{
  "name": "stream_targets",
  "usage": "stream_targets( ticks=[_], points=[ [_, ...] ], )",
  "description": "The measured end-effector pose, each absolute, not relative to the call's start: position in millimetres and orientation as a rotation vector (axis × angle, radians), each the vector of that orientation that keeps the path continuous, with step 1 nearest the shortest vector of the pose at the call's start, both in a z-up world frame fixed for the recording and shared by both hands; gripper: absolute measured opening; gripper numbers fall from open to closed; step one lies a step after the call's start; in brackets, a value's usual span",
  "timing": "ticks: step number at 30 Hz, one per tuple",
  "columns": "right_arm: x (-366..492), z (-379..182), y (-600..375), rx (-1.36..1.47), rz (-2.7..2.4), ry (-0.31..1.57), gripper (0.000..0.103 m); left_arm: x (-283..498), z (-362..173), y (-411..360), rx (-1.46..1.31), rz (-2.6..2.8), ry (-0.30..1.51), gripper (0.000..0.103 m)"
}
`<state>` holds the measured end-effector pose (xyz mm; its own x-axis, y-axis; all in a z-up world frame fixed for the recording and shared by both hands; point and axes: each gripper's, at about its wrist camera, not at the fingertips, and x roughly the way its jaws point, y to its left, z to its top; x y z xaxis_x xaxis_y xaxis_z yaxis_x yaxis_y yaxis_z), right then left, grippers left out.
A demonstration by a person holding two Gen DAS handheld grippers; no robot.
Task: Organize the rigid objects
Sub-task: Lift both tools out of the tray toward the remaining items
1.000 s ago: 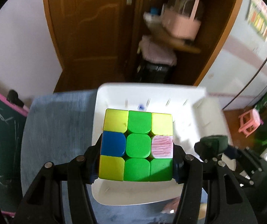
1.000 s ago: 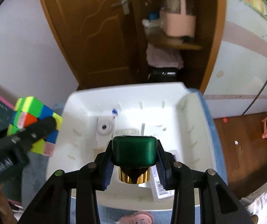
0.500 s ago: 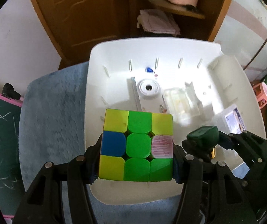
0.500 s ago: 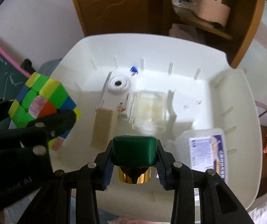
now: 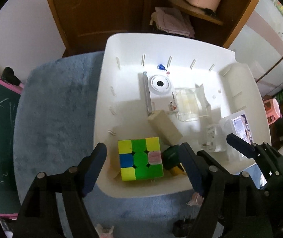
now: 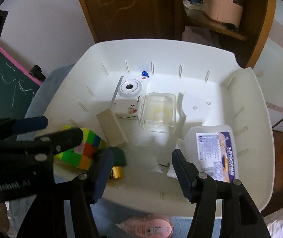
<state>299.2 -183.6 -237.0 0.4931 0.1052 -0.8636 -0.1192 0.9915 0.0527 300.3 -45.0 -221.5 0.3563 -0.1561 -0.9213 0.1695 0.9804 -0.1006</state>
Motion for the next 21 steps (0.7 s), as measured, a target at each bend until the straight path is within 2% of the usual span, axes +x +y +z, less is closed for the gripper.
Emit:
stream_targets(
  ticks=[21],
  points=[
    [191.3, -147.8, -205.6, 0.129, -0.016, 0.885, 0.062, 216.3, -114.1, -39.0, 0.042, -0.397, 0.961, 0.079]
  ],
)
